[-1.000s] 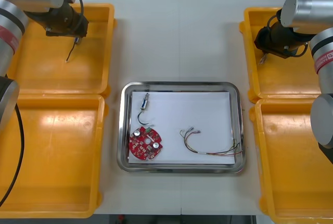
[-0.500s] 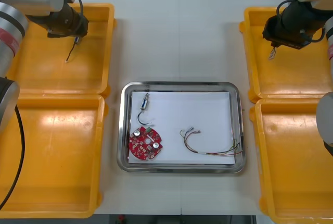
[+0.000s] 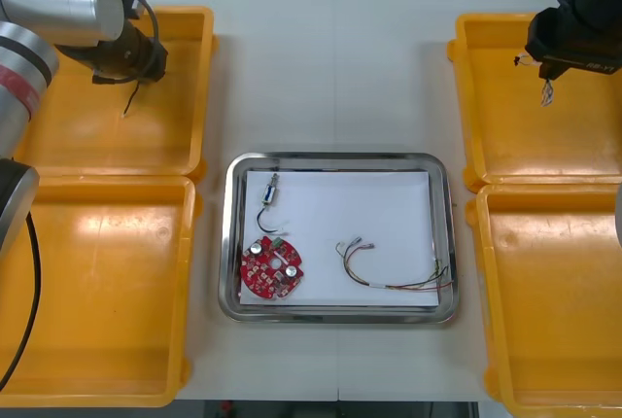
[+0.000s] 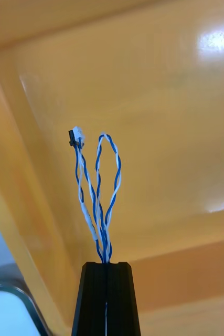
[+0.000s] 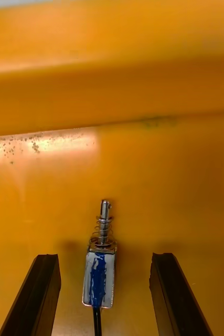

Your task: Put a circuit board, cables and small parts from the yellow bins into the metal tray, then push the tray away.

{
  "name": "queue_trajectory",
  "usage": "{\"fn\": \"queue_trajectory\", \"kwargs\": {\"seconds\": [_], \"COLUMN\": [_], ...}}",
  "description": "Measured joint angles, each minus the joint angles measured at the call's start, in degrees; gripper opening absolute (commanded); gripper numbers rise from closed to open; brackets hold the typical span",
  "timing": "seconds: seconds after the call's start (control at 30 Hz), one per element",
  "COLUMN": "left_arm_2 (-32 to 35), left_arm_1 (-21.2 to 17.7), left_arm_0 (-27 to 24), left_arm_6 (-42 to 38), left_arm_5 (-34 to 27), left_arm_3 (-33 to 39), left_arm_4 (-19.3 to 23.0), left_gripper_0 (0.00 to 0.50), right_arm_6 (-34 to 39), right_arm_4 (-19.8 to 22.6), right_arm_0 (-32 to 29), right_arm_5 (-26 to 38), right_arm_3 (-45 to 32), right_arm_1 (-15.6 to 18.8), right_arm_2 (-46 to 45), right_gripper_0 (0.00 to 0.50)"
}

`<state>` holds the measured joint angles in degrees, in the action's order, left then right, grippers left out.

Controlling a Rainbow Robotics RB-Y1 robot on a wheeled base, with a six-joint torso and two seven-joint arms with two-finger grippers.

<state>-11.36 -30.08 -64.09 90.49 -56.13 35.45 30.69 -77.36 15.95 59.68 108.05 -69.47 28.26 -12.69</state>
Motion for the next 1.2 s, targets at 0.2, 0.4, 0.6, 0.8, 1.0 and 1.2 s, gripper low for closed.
{"fn": "queue_trajectory", "kwargs": {"seconds": [0.2,0.4,0.6,0.8,1.0,1.2], "left_arm_2": [0.0,0.0,0.0,0.0,0.0,0.0], "left_arm_1": [0.0,0.0,0.0,0.0,0.0,-0.1], "left_arm_0": [0.9,1.0,1.0,1.0,1.0,1.0], "left_arm_6": [0.1,0.3,0.3,0.3,0.3,0.3], "left_arm_5": [1.1,1.2,1.3,1.4,1.4,-3.4], "left_arm_3": [0.0,0.0,0.0,0.0,0.0,1.8], "left_arm_4": [0.4,0.5,0.7,1.0,1.1,1.1], "left_gripper_0": [0.5,0.465,0.0,0.0,0.0,0.0], "right_arm_6": [0.0,0.0,0.0,0.0,0.0,0.0], "right_arm_4": [1.7,6.6,12.6,18.7,24.5,31.3], "right_arm_0": [-1.6,-5.5,-10.1,-15.3,-20.1,-23.7], "right_arm_5": [1.6,1.7,1.7,1.7,1.7,1.8], "right_arm_3": [-7.8,-16.1,-23.0,-28.3,-34.7,-43.2], "right_arm_1": [0.7,2.6,5.8,9.2,10.7,10.7], "right_arm_2": [-0.7,-0.9,-0.9,-1.0,-1.1,-1.1], "right_gripper_0": [0.0,0.0,0.0,0.0,0.0,0.0]}}
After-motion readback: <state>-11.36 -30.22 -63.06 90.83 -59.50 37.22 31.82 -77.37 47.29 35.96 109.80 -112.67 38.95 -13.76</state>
